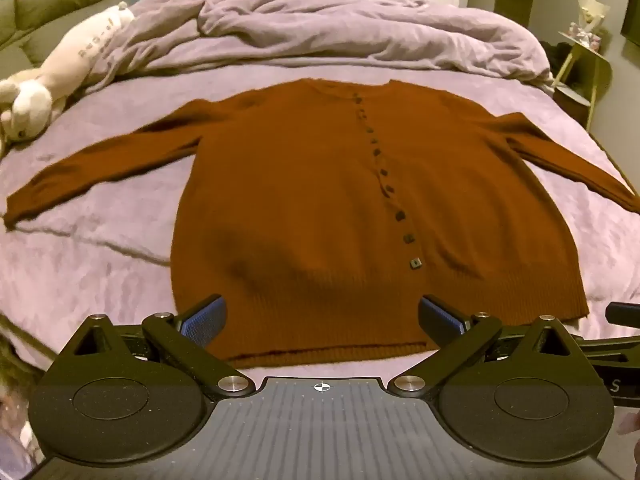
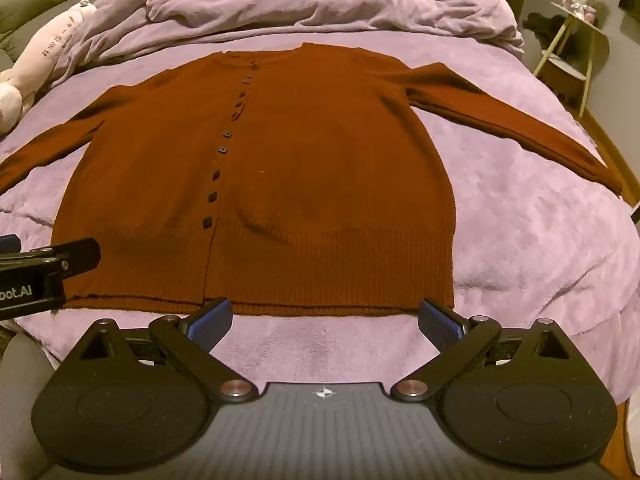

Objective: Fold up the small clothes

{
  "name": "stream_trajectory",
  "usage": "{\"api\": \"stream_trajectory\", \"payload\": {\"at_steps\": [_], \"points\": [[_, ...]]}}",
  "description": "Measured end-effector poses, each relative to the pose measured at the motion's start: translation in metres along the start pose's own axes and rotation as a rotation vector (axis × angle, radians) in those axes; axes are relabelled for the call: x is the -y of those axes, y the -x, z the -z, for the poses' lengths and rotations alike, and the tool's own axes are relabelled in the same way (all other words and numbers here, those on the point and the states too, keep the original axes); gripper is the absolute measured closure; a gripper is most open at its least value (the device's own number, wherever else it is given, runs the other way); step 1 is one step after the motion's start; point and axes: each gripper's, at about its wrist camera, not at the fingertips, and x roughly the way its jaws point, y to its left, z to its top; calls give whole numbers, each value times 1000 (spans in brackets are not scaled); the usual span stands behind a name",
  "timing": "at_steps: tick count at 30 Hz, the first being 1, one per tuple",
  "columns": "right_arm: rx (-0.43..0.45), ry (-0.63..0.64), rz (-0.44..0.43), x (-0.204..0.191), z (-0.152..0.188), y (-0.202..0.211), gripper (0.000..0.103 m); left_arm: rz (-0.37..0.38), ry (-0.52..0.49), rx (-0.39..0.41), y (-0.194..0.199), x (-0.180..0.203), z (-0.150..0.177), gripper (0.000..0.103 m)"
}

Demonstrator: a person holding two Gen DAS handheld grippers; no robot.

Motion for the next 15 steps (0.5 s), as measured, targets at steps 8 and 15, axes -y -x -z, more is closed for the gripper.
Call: {"api": "stream_trajectory", "payload": {"at_steps": [8, 15], "points": [[35, 33, 24, -13, -3, 0, 4, 13, 33, -17, 0, -2, 3, 0], [66, 35, 10, -6, 4, 11, 4, 16, 31, -16, -2, -1, 3, 0]]}}
